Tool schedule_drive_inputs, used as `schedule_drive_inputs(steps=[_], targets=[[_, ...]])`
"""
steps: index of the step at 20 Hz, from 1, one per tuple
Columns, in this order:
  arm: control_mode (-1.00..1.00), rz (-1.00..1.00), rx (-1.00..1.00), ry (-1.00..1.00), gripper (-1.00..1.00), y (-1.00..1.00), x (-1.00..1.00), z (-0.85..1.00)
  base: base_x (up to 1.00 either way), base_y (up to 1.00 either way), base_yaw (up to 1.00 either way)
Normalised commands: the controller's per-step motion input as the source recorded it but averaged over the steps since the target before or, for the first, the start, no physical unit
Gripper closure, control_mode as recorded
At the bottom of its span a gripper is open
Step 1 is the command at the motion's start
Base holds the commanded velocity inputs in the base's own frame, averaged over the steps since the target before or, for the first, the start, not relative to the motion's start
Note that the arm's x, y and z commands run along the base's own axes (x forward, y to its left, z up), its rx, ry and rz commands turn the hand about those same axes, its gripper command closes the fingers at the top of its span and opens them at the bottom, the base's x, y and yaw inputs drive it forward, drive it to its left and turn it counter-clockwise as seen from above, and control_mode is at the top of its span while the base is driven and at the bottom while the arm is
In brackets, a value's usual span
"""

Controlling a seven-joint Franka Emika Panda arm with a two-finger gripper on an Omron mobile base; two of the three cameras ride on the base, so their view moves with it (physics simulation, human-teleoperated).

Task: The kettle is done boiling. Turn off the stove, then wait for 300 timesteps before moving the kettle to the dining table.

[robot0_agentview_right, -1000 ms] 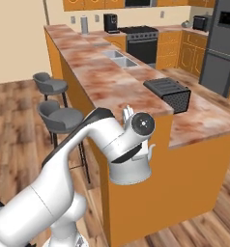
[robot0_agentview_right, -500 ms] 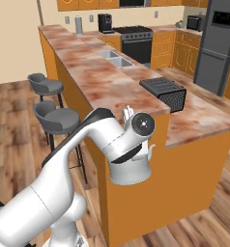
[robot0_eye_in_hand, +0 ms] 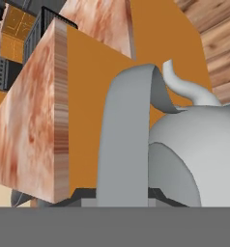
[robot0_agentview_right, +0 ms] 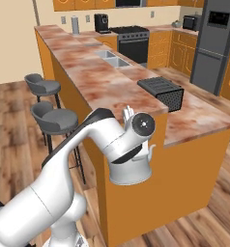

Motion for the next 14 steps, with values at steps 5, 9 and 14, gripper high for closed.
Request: schedule_drive_inputs(steps=[5, 9, 14], targets=[[1.00, 0.00, 0.00, 0.00, 1.00, 0.00, 0.00, 0.00, 0.00, 0.00, 0.00], [-1.00, -0.02, 0.00, -0.01, 1.00, 0.00, 0.00, 0.04, 0.00, 0.00, 0.00], [-1.00, -0.06, 0.00, 0.00, 1.00, 0.00, 0.00, 0.13, 0.00, 0.00, 0.00]])
